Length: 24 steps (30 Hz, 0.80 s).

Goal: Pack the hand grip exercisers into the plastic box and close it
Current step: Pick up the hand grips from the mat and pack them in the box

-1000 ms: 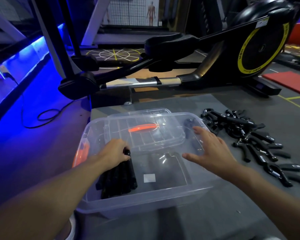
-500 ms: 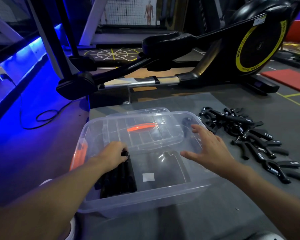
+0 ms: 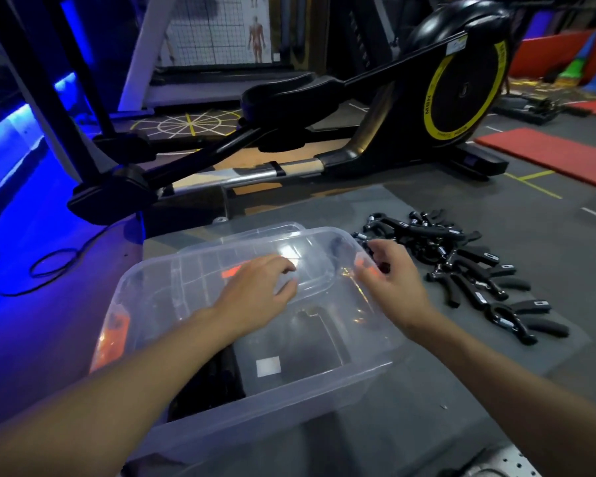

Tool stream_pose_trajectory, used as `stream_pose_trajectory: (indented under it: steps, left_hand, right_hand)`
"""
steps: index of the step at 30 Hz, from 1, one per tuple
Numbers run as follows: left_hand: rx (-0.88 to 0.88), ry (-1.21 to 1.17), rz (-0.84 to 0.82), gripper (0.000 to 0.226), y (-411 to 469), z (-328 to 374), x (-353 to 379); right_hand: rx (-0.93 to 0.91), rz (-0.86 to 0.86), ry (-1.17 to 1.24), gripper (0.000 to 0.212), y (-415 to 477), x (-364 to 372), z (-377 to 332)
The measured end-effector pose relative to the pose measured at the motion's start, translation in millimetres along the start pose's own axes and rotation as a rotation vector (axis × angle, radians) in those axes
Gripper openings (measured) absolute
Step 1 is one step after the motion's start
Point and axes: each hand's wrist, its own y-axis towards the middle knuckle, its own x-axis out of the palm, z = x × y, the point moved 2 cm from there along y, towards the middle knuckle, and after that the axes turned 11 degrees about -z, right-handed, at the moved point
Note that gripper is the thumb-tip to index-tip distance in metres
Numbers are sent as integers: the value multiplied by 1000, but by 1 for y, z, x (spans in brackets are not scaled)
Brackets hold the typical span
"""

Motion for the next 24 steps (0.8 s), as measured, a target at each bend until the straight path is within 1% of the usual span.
stream_pose_trajectory:
  steps: [2, 3, 6, 8, 11, 15, 18, 21, 24]
  left_hand:
    - [43, -14, -10, 32, 25, 29, 3]
    - [63, -14, -18, 36, 38, 43, 7]
    - [97, 22, -65, 46, 77, 73, 23]
    - [59, 85, -96, 47, 103, 81, 34]
    - [-26, 142, -148, 44, 140, 76, 46]
    - [-123, 250, -267, 56, 171, 57, 53]
    - [-177, 286, -336, 57, 177, 49, 59]
    - [-198, 306, -364, 60, 175, 46, 65]
    - [-208, 304, -359, 66, 176, 44, 68]
  right_hand:
    - [81, 87, 105, 35, 4, -12, 11]
    - [112, 102, 109, 35, 6, -19, 19]
    - [190, 100, 9, 33, 11, -42, 49]
    - [235, 82, -47, 34, 20, -56, 68]
    - [271, -5, -139, 39, 44, -65, 97]
    - [315, -117, -257, 54, 89, -53, 136]
    - [348, -214, -383, 63, 126, -35, 159]
    - [320, -258, -460, 71, 163, -21, 172]
    - [298, -331, -530, 84, 196, -12, 183]
